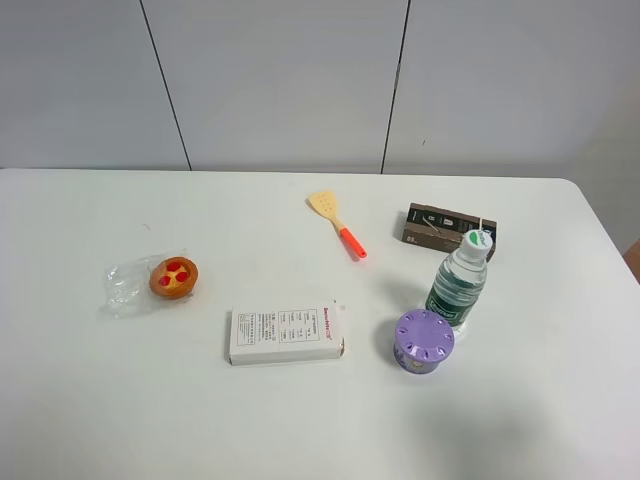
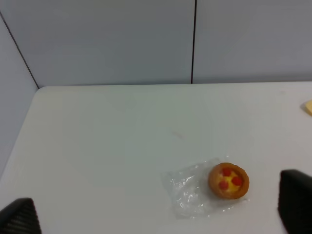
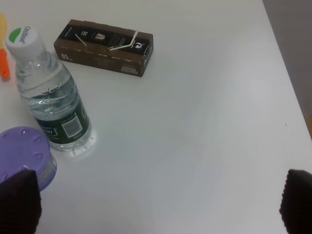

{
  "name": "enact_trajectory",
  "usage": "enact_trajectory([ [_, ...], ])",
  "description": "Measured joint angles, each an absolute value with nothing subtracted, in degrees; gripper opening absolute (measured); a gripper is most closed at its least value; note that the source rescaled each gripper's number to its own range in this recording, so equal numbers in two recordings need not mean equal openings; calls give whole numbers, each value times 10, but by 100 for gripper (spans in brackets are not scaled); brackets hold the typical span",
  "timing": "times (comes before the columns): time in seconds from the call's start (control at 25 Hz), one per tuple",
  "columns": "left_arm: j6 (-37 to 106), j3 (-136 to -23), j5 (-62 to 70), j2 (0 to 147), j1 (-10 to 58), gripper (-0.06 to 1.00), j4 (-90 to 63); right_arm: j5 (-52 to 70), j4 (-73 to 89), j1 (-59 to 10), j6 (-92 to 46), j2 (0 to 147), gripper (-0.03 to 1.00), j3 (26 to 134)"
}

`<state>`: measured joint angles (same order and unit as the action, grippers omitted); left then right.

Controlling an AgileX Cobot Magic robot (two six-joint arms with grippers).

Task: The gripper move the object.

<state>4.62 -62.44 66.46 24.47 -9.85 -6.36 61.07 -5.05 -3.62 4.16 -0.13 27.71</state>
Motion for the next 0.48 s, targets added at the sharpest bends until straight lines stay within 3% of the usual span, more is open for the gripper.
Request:
enact_trajectory([
  [0.48, -18, -396, 582, 45, -99, 98, -23, 611, -51, -36, 42, -1, 100, 277],
])
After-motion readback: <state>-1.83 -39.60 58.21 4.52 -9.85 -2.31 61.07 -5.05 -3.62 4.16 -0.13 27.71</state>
